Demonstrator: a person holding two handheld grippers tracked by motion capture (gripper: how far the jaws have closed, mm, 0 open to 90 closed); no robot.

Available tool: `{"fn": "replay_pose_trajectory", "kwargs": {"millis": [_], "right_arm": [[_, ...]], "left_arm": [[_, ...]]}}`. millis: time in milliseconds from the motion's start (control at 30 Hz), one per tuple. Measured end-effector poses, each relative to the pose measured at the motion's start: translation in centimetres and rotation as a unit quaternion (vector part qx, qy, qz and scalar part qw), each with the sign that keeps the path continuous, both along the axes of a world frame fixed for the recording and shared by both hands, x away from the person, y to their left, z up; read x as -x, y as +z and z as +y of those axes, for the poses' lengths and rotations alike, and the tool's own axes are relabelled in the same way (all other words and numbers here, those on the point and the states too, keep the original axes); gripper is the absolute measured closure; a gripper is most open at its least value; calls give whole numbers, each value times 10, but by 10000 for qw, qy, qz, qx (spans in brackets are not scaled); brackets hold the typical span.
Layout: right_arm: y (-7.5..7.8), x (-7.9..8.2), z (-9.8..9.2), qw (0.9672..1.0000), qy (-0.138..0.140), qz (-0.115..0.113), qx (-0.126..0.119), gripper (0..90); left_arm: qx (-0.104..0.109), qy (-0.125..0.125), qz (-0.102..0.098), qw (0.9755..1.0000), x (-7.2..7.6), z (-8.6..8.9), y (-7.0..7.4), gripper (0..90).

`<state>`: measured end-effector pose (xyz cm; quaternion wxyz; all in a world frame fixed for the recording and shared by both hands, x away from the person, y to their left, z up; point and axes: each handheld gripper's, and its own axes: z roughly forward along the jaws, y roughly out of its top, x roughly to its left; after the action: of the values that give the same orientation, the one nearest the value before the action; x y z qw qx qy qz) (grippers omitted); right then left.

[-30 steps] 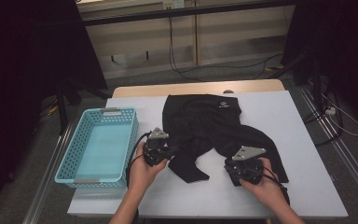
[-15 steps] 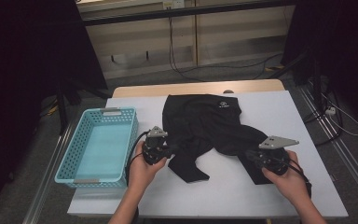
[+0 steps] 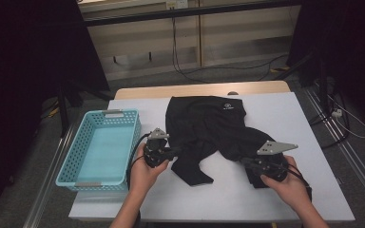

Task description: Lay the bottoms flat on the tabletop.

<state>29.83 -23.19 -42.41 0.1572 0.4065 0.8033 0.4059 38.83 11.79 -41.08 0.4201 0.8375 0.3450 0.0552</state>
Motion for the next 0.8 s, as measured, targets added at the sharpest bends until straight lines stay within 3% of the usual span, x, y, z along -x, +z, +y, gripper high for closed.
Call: {"fn": "replay_pose_trajectory", "kwargs": {"millis": [67,233,400,467,500,533,633,667,800], "right_arm": [[5,5,12,9996,240,-32,-134,882],[10,14,29,9978,627,-40,-209,884],[3,21,46,9952,934,187,-244,877],[-3,23,53,9930,1112,336,-217,846],[-5,24,56,9927,1157,325,-137,782],[-6,24,58,9935,1096,283,-119,692],[0,16,42,9981,605,7,-130,538],[0,16,42,9981,605,7,-130,538],[-1,9,11,9999,-81,-88,-36,485]], "left_arm": [[38,37,-39,10000,0,3,4,871],[108,105,-123,9998,-1,6,10,872],[55,206,-169,9996,-1,9,13,872],[84,214,-105,9997,-2,10,12,869],[63,186,-102,9998,-2,10,10,865],[22,162,-103,9998,-2,9,9,853],[4,86,-41,10000,-2,6,7,753],[-17,68,-79,9999,-1,5,6,753],[-66,51,-299,9995,-1,-1,5,490]]}}
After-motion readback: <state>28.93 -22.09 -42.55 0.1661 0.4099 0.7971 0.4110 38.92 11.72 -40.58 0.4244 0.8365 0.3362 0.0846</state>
